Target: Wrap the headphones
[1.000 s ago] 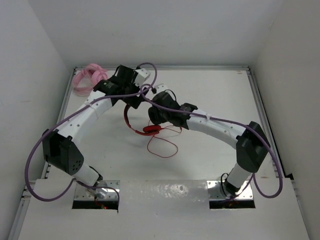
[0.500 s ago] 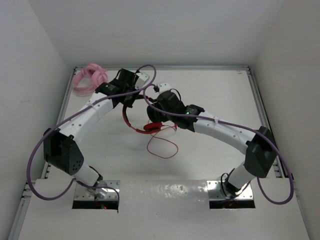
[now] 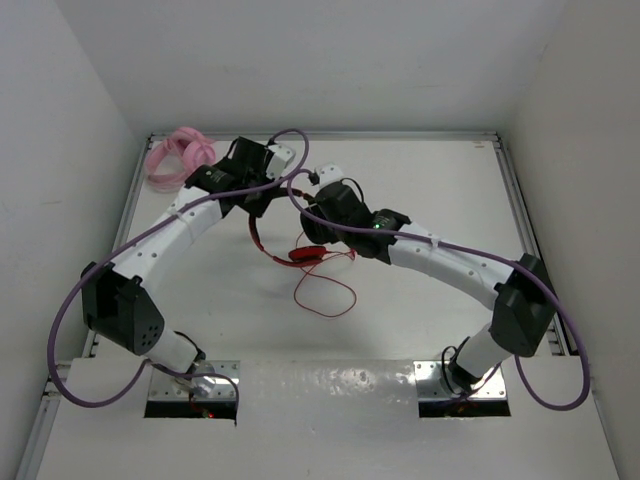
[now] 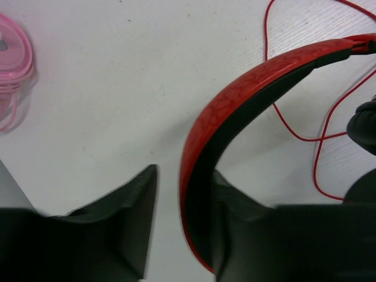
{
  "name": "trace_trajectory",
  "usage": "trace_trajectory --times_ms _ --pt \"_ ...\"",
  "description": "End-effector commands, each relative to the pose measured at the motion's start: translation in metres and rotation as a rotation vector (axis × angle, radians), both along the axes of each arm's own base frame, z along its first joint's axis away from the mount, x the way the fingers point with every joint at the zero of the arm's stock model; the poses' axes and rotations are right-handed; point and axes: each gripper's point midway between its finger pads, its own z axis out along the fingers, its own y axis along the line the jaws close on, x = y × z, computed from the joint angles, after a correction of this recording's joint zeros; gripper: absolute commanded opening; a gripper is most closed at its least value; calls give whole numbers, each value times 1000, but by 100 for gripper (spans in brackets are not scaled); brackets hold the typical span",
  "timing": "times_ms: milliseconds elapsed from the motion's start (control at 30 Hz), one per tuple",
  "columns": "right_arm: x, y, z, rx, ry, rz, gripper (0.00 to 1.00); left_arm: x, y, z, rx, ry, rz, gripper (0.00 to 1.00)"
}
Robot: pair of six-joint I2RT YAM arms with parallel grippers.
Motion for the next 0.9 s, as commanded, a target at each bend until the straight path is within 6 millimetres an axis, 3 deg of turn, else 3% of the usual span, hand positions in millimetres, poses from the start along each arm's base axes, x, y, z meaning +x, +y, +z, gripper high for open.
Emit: trace_trajectory --times_ms 0,133,200,267,333,367,467,567,633,667,700,767,800,833,867 --pt "10 8 63 130 -133 -14 0 1 2 23 -27 -63 12 29" --pt "9 12 64 143 -129 2 0 -1 -3 11 -39 -25 -11 11" --pt "7 16 68 157 -131 34 0 -1 -5 3 -37 -14 -14 18" --pt "6 18 70 166 -133 46 0 -1 -7 -2 -43 0 -20 34" --pt "4 19 72 168 -131 54 0 0 -6 -2 -39 -4 -12 36" --pt "5 19 72 169 -131 54 0 1 -5 -3 -36 -5 -9 31" --pt "3 19 72 170 -129 58 0 3 -4 -2 -31 -11 1 0" --pt "1 22 74 170 -127 89 0 1 -5 -2 -39 -2 1 0" --pt "-4 25 79 163 -119 145 39 1 -4 -3 -60 6 15 0" --pt "-3 26 92 146 -151 183 58 1 -7 -3 -91 22 10 0" --pt "-5 24 105 148 -176 205 84 5 2 -4 -121 45 47 0" --pt "-2 13 136 139 -249 220 97 6 -1 -3 -235 107 35 0" --pt "-2 8 149 148 -276 224 99 13 1 7 -286 109 44 0" --pt "-3 -4 174 179 -324 240 99 18 17 6 -331 141 83 0" --pt "-5 -10 184 198 -344 252 99 19 12 12 -407 163 58 0"
